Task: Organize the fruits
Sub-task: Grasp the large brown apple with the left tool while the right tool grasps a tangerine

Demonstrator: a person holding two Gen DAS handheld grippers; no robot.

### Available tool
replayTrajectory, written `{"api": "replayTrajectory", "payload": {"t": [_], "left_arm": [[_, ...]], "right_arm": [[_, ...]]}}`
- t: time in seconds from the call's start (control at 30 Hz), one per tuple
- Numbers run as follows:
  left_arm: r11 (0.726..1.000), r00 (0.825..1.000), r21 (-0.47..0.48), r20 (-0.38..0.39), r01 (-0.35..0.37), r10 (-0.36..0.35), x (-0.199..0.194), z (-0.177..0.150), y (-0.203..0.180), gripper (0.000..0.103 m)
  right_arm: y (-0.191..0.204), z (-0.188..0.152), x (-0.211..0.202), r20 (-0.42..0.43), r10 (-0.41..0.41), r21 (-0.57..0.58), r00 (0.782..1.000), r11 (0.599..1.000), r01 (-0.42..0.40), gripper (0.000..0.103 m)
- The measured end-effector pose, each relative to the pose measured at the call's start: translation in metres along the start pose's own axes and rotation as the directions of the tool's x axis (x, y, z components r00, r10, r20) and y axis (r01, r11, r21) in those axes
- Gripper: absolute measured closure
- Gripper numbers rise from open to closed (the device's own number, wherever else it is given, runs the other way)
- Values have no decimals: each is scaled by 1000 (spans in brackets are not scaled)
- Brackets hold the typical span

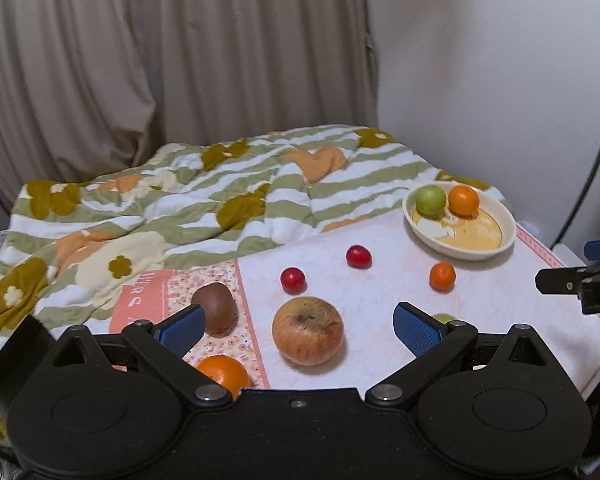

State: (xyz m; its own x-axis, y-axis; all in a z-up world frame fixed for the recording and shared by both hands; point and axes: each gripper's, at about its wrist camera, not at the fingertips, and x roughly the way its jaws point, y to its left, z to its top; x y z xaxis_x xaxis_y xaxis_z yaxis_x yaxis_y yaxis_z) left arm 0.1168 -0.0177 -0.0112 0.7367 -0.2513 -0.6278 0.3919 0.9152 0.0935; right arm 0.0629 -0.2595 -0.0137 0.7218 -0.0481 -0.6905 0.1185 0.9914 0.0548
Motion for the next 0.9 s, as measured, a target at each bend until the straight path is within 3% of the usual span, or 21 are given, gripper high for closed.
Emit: {"api": "replayTrajectory", "payload": {"t": [0.2, 0.4, 0.9], "left_arm": [[995, 996, 61, -41, 81, -78, 30, -7, 19, 1], [987, 990, 107, -83, 121, -113, 65, -13, 23, 1], [978, 972, 131, -193, 160, -134, 131, -19, 10, 6]], "right_arm": [[19, -23, 10, -37, -91, 76, 995, 993, 94, 0], [26, -43, 27, -89, -147, 116, 985, 981, 157, 0], [25, -71, 75, -194, -140, 120, 971, 979, 165, 2]]}}
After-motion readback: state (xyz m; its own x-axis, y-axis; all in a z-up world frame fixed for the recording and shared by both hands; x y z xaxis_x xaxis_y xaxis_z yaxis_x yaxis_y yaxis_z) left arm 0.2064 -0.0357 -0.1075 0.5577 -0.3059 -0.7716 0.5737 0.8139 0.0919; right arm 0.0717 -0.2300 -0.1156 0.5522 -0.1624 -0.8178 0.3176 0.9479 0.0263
